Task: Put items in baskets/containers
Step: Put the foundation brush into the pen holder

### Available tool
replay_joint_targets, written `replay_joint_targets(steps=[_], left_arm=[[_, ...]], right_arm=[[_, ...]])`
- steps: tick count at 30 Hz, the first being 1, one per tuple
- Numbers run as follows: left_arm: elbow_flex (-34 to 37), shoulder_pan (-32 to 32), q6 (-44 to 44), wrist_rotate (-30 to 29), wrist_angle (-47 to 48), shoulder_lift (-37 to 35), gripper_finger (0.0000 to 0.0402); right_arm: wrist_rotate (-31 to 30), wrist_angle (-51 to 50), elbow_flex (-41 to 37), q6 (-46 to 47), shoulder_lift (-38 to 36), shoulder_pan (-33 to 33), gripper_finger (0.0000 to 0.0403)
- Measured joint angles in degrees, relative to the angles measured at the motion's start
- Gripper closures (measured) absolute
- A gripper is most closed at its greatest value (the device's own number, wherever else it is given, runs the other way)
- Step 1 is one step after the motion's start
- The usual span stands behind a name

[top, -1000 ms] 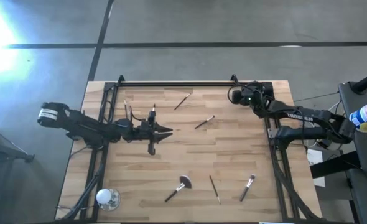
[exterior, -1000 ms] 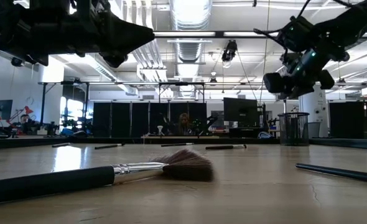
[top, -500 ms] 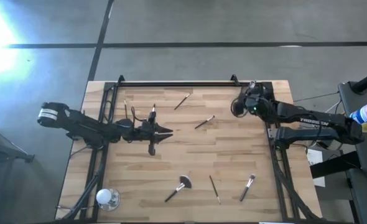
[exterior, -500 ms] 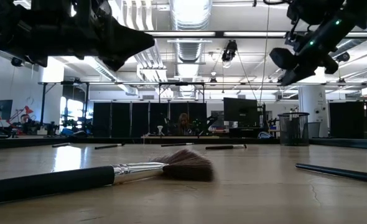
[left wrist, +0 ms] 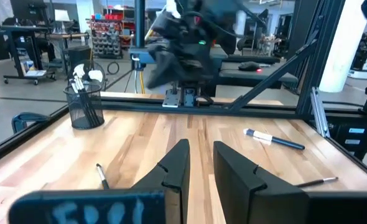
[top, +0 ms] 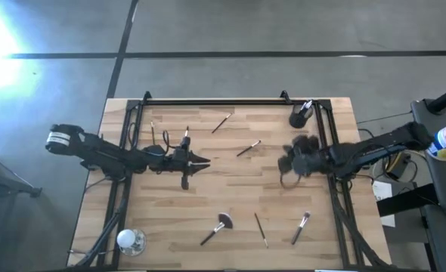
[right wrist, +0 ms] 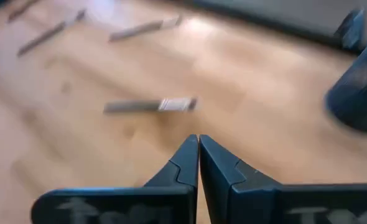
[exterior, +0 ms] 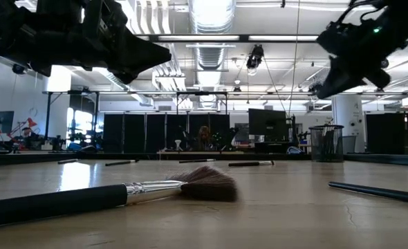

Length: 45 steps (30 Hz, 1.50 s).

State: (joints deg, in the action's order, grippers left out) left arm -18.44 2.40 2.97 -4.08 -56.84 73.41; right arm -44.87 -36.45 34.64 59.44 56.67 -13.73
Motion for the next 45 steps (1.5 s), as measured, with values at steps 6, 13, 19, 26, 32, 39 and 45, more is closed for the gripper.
replay_joint_targets(steps=[6, 13, 19, 26, 32, 39, 45], left_arm=[[0.0, -0.05, -0.12, 0.0, 0.13, 0.0, 0.0335], [0.0, -0.12, -0.26, 0.0, 1.08, 0.02, 0.0335], [0.0, -0.16, -1.36, -0.04, 2.92, 0.0, 0.0335], [0.04, -0.14, -1.41, -0.04, 4.0, 0.02, 0.0335], [0.04, -0.14, -1.13, -0.02, 5.41, 0.02, 0.0336], [0.04, -0.09, 0.79, -0.02, 6.88, 0.02, 0.0335], [0.04, -0.05, 4.27, 0.09, 7.02, 0.02, 0.0335]], right_arm=[[4.88, -11.0, 7.99, 22.62, 13.14, -15.02, 0.0392], [18.66, -25.98, 23.27, 46.91, 28.16, -26.34, 0.0392], [29.38, -31.46, 32.4, 60.27, 36.3, -31.99, 0.039], [39.22, -31.39, 37.29, 67.05, 43.71, -34.73, 0.0335], [45.82, -30.69, 36.96, 73.58, 46.41, -35.85, 0.0268], [46.41, -29.47, 33.17, 75.17, 47.67, -36.59, 0.0239], [45.57, -21.55, 27.58, 75.58, 48.87, -36.66, 0.0239]])
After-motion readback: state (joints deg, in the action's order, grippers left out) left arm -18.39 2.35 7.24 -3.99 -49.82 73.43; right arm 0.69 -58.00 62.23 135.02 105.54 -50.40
